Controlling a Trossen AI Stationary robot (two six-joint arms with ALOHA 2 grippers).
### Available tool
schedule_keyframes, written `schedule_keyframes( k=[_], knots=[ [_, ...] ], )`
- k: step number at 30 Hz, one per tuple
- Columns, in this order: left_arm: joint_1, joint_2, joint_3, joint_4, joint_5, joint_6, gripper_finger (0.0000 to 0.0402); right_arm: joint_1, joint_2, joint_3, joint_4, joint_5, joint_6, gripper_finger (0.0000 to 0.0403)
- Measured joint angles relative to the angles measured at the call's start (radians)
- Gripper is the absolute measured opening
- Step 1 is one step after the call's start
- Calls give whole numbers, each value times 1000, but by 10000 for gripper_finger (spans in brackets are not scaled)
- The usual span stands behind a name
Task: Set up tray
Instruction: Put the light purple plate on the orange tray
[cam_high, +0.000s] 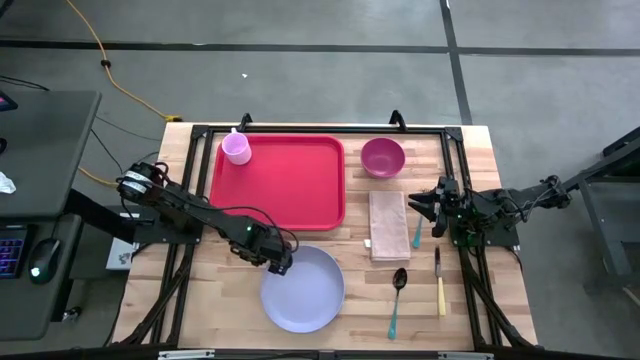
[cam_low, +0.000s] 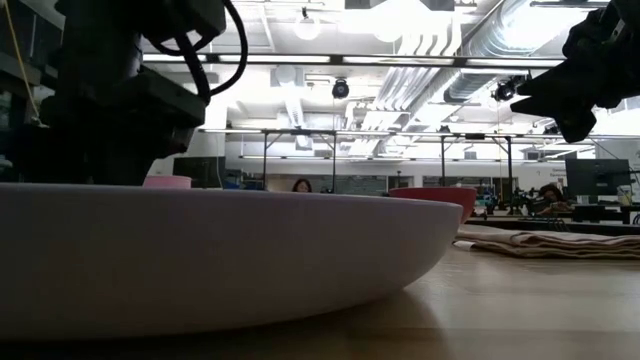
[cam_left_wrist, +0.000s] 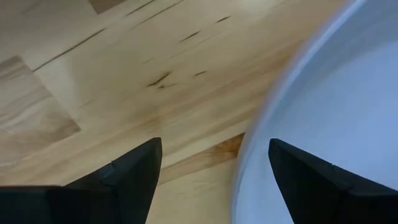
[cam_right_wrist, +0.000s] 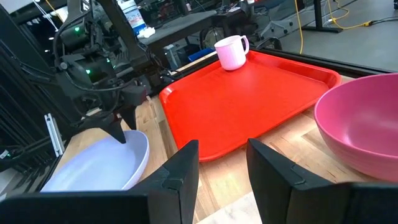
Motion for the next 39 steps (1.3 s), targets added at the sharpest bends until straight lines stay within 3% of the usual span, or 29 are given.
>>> schedule_keyframes(
  k=[22, 39],
  knots=[
    [0, 29, 0, -8, 27, -21, 315, 0, 0, 0, 1, 0, 0, 113],
    [0, 53, 10, 16, 47, -61, 107, 0, 0, 0, 1, 0, 0, 113]
  ],
)
